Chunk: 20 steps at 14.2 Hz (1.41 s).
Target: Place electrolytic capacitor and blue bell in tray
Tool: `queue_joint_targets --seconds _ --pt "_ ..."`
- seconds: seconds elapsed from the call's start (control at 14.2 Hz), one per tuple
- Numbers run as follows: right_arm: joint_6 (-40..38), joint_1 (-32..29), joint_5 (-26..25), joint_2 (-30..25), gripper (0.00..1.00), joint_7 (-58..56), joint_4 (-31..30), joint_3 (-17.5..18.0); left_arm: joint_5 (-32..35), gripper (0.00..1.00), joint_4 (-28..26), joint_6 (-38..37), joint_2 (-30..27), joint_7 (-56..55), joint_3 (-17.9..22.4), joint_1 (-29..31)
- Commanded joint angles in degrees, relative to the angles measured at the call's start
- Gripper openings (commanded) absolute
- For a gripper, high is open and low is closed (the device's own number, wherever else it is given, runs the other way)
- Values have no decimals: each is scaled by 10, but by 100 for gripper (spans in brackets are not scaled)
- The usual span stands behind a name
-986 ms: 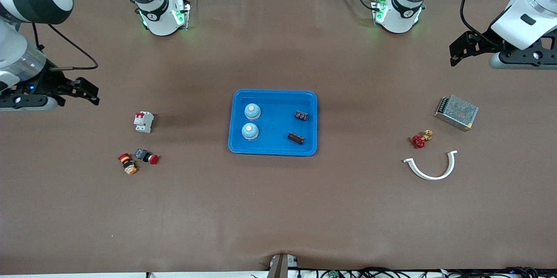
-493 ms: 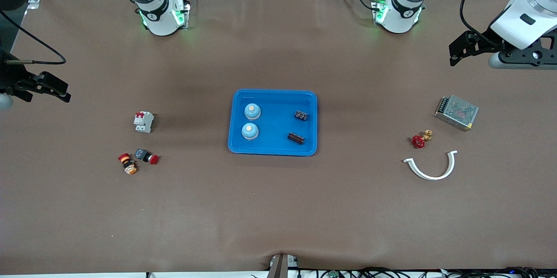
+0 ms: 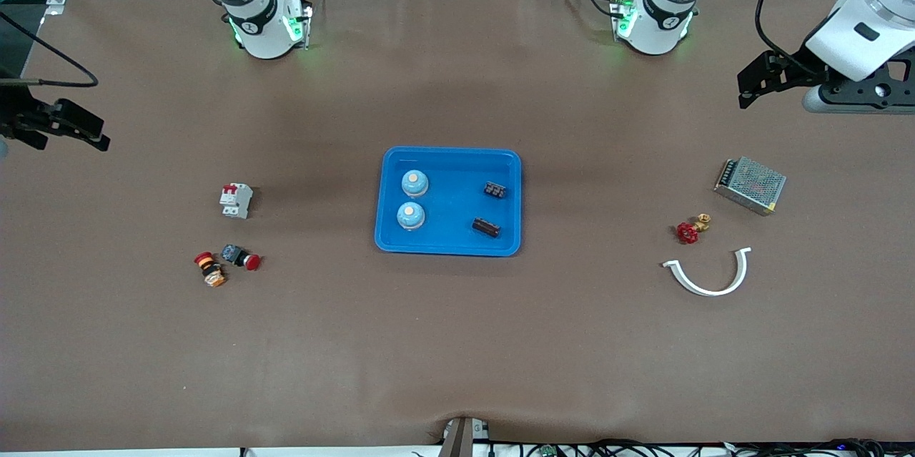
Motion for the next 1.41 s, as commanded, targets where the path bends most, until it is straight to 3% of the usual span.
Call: queue_joint_targets --seconds 0.0,1.06,1.34 --pt "-9 -20 11 -6 100 0 -7 6 -13 100 8 -3 0 13 1 3" --pt "-4 -14 4 -5 100 2 -6 11 -13 100 31 13 19 13 2 5" --pt "-36 -13 4 -5 100 0 -2 11 -8 100 37 13 29 12 2 1"
